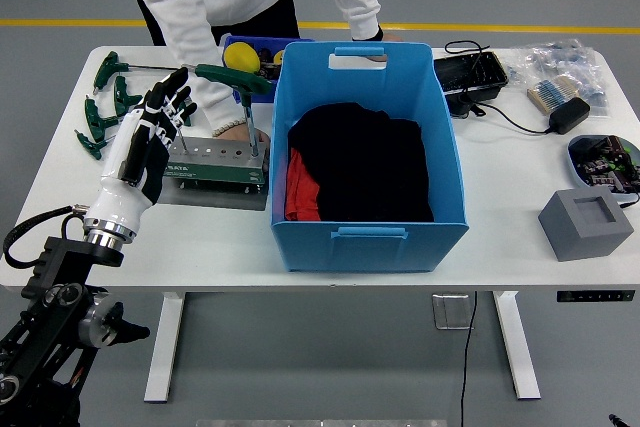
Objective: Lift tool from toolbox,place it in box,lift tool from toolbox,place it in box
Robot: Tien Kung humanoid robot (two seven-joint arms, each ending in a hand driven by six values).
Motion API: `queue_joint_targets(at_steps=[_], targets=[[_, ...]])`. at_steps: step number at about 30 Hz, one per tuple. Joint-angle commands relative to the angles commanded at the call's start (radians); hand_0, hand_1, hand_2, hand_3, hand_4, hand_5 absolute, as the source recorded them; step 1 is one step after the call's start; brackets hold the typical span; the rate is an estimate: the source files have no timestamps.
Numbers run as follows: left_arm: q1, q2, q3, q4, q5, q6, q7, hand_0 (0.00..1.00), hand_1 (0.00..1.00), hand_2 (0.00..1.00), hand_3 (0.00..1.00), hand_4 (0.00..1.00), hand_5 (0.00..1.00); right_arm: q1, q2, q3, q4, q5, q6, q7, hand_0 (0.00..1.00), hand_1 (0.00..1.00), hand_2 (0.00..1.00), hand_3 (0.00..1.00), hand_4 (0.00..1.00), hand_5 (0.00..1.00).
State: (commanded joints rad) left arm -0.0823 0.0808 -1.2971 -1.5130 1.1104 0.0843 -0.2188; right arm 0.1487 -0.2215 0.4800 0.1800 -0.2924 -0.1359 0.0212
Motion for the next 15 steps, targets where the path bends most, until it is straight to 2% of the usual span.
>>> queue_joint_targets(at_steps=[6, 10, 14, 15], targets=[[-0.014, -0.007, -0.006, 0.010, 0.002, 0.002, -0.002, 0.936, 0.998, 0.998, 0.913, 0.938, 0.932, 0.007, -0.003, -0.008, 0.000, 0.005, 0.004, 0.002, 0.687, 0.673, 0.723, 0.569, 0.774, 0.708], [-0.031, -0.019, -0.015, 0.023, 0.004, 0.004, -0.005, 0.923, 0.998, 0.998, 0.908, 0.933, 0.925, 0.008, -0.006, 0.021, 0.000, -0.026, 0.003, -0.006, 0.686, 0.672, 0.724, 0.570, 0.775, 0.709], [-0.038, -0.015, -0.054, 0.036, -0.005, 0.017, -0.018, 0.923, 0.998, 0.998, 0.908, 0.933, 0.925, 0.009, -0.003, 0.012, 0.000, -0.015, 0.004, -0.001, 0.686, 0.672, 0.724, 0.570, 0.775, 0.709], [-0.040, -0.014, -0.069, 0.041, -0.007, 0.021, -0.023, 0.878, 0.941, 0.992, 0.894, 0.932, 0.921, 0.011, -0.002, 0.004, 0.000, -0.010, 0.004, -0.001, 0.686, 0.671, 0.723, 0.571, 0.777, 0.709]])
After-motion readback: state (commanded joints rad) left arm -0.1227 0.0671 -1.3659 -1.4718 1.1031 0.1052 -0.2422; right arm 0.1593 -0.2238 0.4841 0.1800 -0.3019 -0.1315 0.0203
